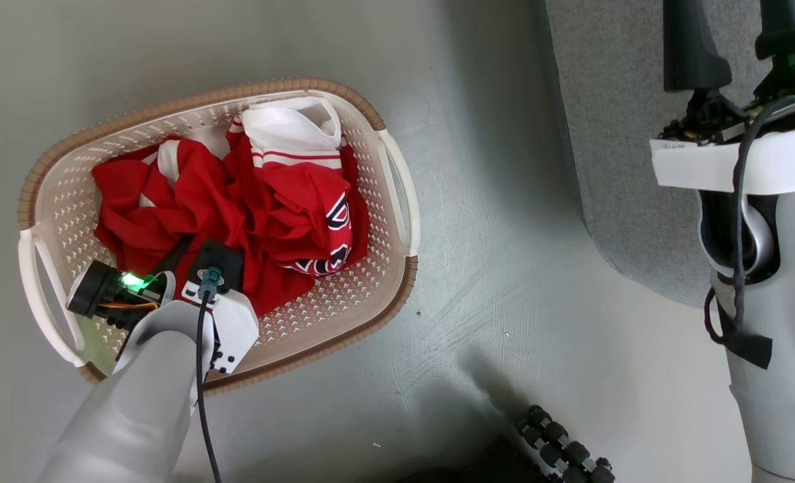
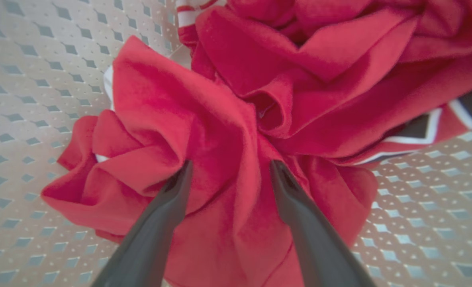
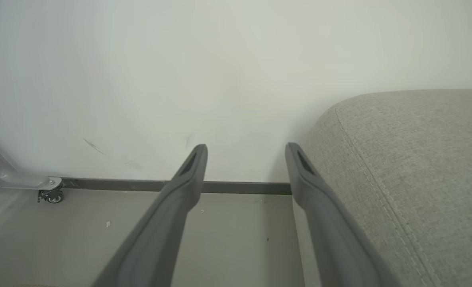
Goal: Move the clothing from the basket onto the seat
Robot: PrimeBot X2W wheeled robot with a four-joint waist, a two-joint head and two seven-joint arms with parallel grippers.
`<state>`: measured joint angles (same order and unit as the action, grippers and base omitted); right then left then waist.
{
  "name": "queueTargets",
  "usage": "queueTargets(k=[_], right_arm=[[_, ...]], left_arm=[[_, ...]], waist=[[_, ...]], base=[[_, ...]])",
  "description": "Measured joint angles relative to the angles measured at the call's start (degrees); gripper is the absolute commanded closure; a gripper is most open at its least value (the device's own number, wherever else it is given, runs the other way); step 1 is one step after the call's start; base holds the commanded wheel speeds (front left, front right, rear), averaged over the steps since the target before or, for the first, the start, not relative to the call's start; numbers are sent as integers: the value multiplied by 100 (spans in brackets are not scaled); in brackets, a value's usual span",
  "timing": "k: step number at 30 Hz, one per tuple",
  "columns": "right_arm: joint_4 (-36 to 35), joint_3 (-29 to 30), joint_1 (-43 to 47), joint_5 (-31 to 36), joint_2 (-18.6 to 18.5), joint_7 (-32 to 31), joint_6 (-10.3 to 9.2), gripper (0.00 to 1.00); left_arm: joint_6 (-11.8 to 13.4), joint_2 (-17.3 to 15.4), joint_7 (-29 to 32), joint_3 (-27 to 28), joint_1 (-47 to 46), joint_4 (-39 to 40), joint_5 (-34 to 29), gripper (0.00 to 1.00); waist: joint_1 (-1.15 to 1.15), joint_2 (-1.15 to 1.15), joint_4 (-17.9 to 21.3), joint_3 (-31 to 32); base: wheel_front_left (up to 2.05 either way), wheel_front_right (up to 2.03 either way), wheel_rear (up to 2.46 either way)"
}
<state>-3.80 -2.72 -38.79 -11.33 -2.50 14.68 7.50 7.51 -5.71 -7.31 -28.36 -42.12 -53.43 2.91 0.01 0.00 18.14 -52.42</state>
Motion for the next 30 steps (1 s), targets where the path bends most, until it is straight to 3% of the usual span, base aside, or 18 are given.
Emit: queueTargets(k=[4, 5, 6, 7, 9, 10, 30], right_arm=[[0, -9, -68, -30, 0, 1, 0, 0], [0, -9, -76, -30, 0, 1, 0, 0], [0, -12, -87, -32, 0, 1, 0, 0], [1, -19, -105, -41, 0, 1, 0, 0], [2, -21, -151, -41, 0, 1, 0, 0], [7, -20, -163, -41, 0, 1, 0, 0], [252, 15, -164, 43, -1, 2, 0, 0]], left_arm=[[42, 8, 18, 7, -102, -70, 0, 0], [43, 11, 18, 9, -122, -80, 0, 7], [43, 16, 18, 9, -137, -91, 0, 25], [43, 24, 18, 8, -153, -107, 0, 51], [42, 32, 16, -1, -196, -130, -1, 74], [42, 35, 16, -7, -212, -138, -1, 100], [-419, 126, -475, -99, -329, 125, 69, 100]], waist=[[0, 0, 25, -81], [0, 0, 30, -98], [0, 0, 35, -113], [0, 0, 41, -128], [0, 0, 49, -149], [0, 0, 49, -151], [0, 0, -169, 165]], base=[[0, 0, 0], [0, 0, 0], [0, 0, 0], [0, 0, 0], [0, 0, 0], [0, 0, 0], [0, 0, 0]])
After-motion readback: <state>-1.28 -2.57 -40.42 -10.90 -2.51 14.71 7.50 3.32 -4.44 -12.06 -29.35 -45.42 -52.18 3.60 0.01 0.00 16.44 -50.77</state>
